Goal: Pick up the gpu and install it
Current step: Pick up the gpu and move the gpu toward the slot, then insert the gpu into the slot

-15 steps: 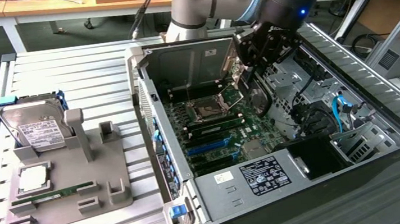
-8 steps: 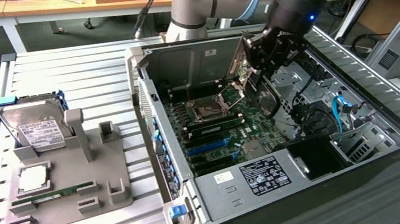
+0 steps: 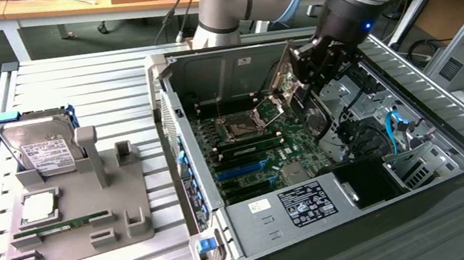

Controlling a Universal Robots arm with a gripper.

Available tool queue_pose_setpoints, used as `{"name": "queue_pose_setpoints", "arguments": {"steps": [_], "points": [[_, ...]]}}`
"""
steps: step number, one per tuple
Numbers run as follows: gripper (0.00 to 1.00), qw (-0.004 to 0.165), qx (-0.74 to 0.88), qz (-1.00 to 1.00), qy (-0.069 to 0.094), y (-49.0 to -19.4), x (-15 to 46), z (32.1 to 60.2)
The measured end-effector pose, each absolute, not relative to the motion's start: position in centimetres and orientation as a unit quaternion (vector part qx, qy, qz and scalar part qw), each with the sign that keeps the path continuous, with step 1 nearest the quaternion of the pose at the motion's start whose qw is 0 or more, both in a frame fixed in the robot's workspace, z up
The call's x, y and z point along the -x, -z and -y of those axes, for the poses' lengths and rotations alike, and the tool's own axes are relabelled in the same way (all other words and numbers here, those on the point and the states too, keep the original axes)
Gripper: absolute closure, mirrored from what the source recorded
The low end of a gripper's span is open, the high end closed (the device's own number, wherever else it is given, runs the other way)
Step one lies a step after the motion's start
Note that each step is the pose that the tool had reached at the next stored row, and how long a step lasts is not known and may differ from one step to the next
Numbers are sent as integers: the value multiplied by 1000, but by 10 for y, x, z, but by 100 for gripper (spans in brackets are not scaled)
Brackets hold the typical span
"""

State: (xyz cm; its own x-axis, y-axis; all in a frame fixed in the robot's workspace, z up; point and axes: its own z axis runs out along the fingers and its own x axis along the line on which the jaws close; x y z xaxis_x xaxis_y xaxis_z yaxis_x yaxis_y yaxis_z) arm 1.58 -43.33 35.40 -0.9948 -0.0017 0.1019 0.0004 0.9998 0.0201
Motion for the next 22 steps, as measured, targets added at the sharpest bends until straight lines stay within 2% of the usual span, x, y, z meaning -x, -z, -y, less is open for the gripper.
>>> {"name": "queue_pose_setpoints", "arguments": {"steps": [9,22], "points": [[73,51,-3,999,10,-354,-16,433],[73,52,-132,990,3,-353,-16,433]]}}
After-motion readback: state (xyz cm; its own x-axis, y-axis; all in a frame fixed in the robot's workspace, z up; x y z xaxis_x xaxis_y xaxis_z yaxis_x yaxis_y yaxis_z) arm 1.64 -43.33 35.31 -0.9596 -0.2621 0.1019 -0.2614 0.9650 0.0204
